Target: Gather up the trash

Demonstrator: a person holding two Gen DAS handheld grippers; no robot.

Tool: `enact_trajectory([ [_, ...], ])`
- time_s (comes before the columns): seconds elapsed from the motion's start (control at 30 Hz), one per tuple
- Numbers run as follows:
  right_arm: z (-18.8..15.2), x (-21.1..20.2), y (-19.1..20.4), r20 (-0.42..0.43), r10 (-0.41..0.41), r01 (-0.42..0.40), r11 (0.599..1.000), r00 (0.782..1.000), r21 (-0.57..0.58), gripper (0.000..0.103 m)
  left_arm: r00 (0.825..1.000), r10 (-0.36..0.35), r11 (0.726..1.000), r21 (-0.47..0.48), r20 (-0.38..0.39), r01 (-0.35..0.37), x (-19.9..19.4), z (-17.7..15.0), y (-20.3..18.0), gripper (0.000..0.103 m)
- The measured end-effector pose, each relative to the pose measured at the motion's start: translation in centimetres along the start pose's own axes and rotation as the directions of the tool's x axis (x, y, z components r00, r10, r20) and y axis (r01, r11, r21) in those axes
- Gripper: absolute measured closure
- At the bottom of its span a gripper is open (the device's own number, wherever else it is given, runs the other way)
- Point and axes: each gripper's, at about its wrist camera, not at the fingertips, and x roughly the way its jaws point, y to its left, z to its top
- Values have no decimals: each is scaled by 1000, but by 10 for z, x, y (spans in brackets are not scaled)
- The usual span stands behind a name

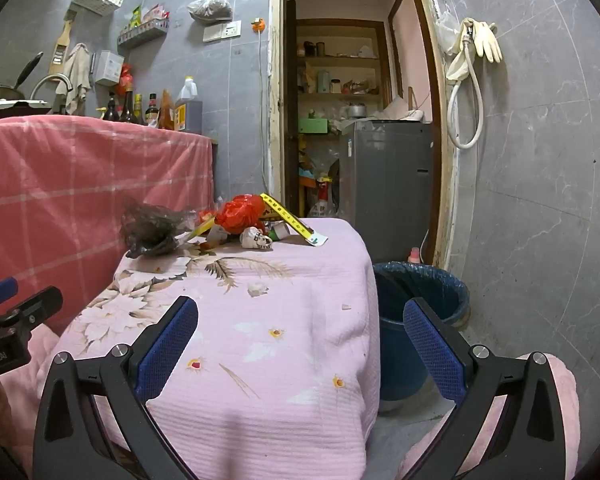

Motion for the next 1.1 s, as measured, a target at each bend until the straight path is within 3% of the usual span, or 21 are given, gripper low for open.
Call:
enact_trajectory([
  [1.1, -1, 1, 0, -3, 1, -1, 1000, 1000, 3, 0, 1000, 6, 1000, -13, -3, -6, 1, -1, 1, 2],
])
